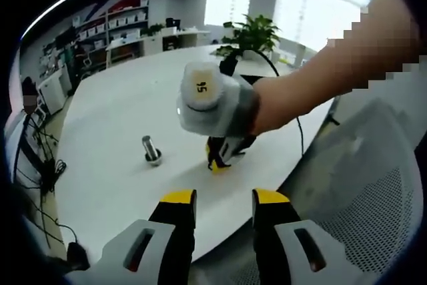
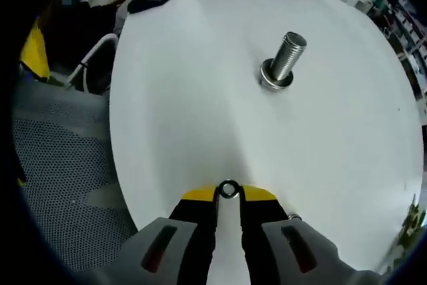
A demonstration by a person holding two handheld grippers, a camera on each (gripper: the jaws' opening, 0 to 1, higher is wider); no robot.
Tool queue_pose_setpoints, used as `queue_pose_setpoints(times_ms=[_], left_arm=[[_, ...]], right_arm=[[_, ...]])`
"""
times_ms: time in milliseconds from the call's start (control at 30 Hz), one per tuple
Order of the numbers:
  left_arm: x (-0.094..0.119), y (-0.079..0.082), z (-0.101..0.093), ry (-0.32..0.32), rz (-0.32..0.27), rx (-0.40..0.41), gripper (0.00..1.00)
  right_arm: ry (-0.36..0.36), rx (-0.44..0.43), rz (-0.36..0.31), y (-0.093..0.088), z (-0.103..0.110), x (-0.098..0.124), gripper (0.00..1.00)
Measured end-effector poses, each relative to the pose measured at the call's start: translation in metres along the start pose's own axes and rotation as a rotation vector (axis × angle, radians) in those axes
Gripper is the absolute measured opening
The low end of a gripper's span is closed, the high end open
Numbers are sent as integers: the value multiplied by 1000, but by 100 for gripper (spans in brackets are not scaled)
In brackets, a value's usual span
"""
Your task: Place the washer onto the threaded stud by aligning its center hole with the stud, sliding it down to the base, and recovering from edge contact or off-axis alignment until the washer reaches the visible bottom stop.
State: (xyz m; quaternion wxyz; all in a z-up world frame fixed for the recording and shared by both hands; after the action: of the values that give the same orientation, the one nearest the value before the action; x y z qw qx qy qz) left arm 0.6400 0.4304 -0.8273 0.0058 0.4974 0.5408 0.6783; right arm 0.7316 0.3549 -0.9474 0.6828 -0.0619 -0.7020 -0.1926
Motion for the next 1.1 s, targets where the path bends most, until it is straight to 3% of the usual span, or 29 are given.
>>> queue_pose_setpoints(times_ms=[133,267,367,567,1100], left_arm=[[0,0,0,5,1,-10,31],[1,0,2,13,-2,0,31],[1,1,0,20,6,-45,31],[0,0,-3,12,17,-77,30],[-1,-3,-5,4,35,-88,30]], right_arm=[[-11,36,53,2,2,0,15],[-17,48,61,1,2,0,15],[-17,41,55,0,2,1,15],[-41,45,-4,-2,3,1,14],[-34,-145,-137,-15,-6,12,13]])
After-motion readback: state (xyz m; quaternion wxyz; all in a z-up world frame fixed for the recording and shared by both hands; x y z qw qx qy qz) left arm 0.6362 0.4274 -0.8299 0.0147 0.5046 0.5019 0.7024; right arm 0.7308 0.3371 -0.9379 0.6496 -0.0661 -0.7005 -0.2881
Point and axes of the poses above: the point that each gripper's makers call its tool centre point, and the gripper's own axes: x roughly backward along the fingers, z roughly to its left, y roughly out of its top, the point moved 3 cm from there along x, roughly backward along the fingers, and after that the axes turned 2 degrees about y, right-handed, at the moved point
